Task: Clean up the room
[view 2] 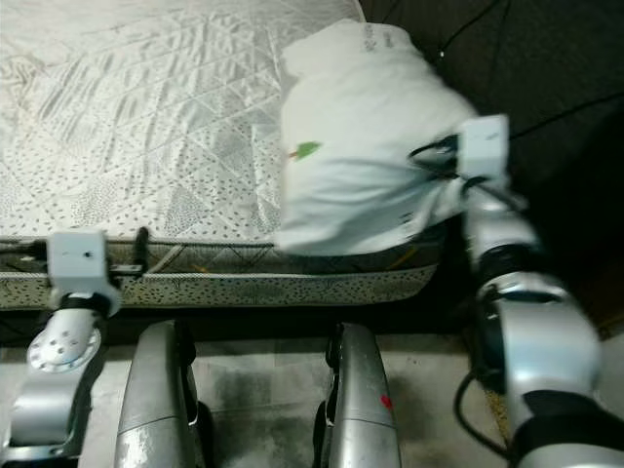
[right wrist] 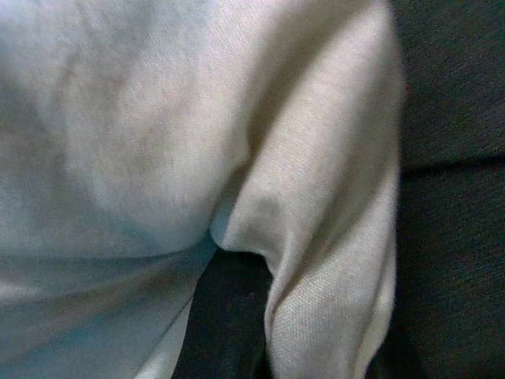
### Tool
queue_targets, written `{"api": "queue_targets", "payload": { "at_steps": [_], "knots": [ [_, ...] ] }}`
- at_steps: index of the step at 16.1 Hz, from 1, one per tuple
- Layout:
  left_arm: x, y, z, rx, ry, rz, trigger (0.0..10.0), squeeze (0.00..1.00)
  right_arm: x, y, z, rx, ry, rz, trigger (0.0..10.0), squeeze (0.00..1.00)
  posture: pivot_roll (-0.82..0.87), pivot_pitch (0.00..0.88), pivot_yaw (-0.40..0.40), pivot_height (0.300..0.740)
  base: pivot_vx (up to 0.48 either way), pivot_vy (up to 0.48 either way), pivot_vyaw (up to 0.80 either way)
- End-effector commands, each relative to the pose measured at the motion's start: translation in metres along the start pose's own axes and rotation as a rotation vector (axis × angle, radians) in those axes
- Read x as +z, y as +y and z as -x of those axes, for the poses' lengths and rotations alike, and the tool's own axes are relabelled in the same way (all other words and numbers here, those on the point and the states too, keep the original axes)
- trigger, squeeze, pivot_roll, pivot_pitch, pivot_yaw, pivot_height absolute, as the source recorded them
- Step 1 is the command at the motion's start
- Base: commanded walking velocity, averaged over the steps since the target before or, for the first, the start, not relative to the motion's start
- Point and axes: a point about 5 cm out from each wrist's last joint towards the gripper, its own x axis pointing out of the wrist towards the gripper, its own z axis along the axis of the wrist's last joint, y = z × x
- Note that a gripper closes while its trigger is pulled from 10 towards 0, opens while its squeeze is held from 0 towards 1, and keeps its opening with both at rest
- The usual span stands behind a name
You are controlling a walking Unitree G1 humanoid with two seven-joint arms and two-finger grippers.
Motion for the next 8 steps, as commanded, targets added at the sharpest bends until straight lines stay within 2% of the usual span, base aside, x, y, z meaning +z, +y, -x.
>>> {"api": "queue_targets", "payload": {
  "at_steps": [1,2,3,4,8],
  "knots": [
    [0.002,0.000,0.002,0.009,-0.014,-0.008,10.0,0.00,0.022,-0.023,0.001,-0.085,-0.090,0.004,0.0,0.00,0.12,0.066,-0.137,0.512,0.000,0.000,0.00],
    [0.002,0.000,0.001,0.007,-0.013,-0.008,10.0,0.00,0.017,-0.020,0.001,-0.067,-0.077,0.022,2.9,0.00,0.11,0.066,-0.134,0.512,0.000,0.000,0.00],
    [0.002,-0.003,0.001,0.000,-0.013,-0.007,10.0,0.00,0.011,-0.015,0.001,-0.046,-0.062,0.018,10.0,0.00,0.11,0.066,-0.134,0.512,0.000,0.000,0.00],
    [0.003,-0.004,0.000,-0.009,-0.015,-0.006,10.0,0.00,0.005,-0.009,0.001,-0.009,-0.057,-0.006,10.0,1.00,0.11,0.065,-0.126,0.512,0.000,0.000,0.00],
    [0.004,-0.004,-0.002,-0.009,-0.019,-0.005,10.0,0.00,-0.010,0.007,0.002,0.045,-0.027,-0.005,10.0,1.00,0.11,0.062,-0.123,0.512,0.000,0.000,0.00]
  ]
}}
